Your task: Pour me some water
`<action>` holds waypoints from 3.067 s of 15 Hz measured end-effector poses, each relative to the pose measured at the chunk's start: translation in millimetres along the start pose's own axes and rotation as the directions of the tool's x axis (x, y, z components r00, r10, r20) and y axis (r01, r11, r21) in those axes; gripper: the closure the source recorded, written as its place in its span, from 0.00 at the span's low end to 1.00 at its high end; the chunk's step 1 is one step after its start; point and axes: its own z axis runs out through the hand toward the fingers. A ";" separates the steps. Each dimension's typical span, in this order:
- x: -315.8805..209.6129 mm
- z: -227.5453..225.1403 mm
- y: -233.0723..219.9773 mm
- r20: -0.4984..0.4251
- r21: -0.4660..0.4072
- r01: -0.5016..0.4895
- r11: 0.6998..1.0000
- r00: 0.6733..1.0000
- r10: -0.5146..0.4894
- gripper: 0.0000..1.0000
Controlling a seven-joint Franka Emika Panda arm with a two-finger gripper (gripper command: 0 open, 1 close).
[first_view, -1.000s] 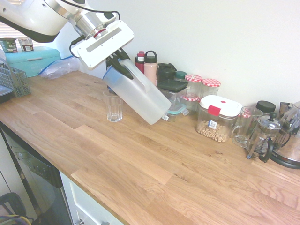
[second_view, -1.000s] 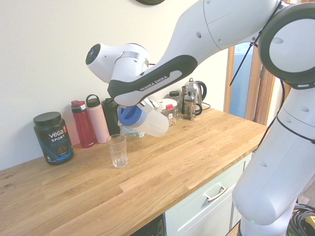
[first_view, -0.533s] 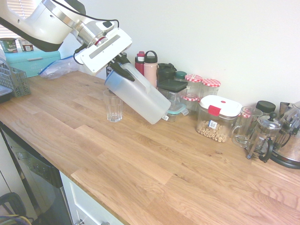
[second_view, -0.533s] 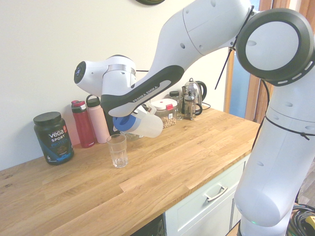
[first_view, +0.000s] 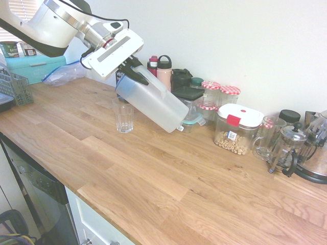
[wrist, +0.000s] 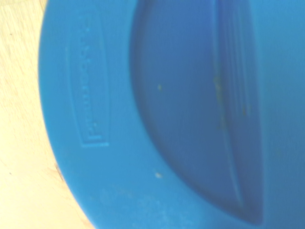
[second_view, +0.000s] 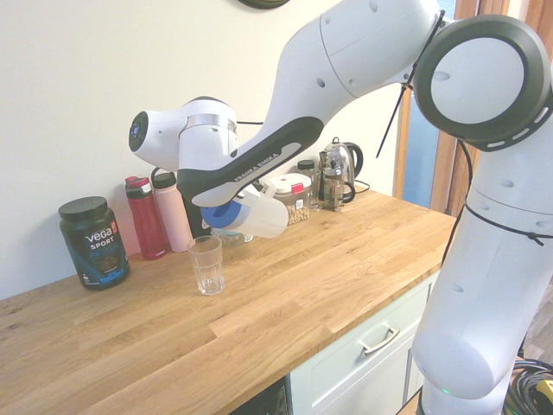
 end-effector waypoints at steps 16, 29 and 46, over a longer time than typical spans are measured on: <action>-140.7 94.2 198.7 0.168 0.514 -0.535 0.670 0.829 0.533 1.00; -163.2 224.2 121.2 0.597 0.439 -0.898 0.014 0.303 0.743 1.00; -179.5 227.6 92.6 0.716 0.353 -0.933 -0.075 0.218 0.663 1.00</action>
